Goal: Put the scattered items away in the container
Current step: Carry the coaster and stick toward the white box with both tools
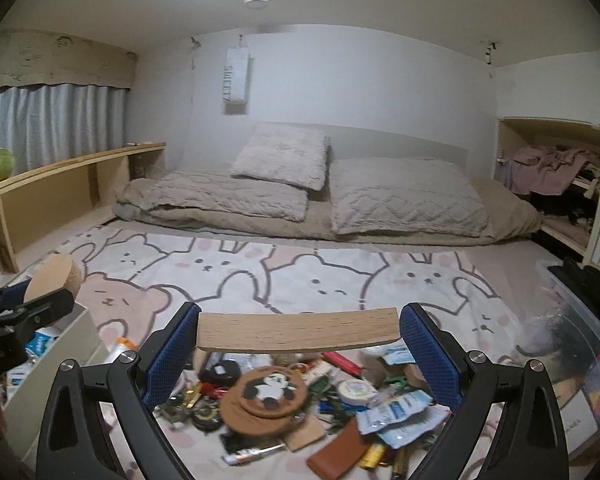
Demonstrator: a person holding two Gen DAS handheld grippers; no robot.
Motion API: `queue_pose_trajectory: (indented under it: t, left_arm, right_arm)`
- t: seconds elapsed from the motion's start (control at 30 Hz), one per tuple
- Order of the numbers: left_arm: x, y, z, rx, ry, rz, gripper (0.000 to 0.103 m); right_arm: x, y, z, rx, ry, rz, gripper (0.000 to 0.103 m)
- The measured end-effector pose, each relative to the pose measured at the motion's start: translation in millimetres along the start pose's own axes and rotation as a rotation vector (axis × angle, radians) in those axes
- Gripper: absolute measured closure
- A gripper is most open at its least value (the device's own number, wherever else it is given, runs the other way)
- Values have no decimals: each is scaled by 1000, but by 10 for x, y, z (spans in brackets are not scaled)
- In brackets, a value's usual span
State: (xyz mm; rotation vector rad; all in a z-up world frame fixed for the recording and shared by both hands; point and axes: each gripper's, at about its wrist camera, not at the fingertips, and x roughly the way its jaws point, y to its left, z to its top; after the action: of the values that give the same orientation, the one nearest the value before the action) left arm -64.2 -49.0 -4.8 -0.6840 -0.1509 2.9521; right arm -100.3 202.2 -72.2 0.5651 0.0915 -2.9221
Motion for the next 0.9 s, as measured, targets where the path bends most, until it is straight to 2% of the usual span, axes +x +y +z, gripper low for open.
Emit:
queue_pose_trajectory:
  t: [0.4,0.9]
  left_arm:
    - [-281,481,-82,-96,-31,61,34]
    - [-520,1234,-209,-185,-32,210,34]
  right_arm:
    - [-38,607,97,-61,-19,99,4]
    - [115,1452,19,-141,23,236,4]
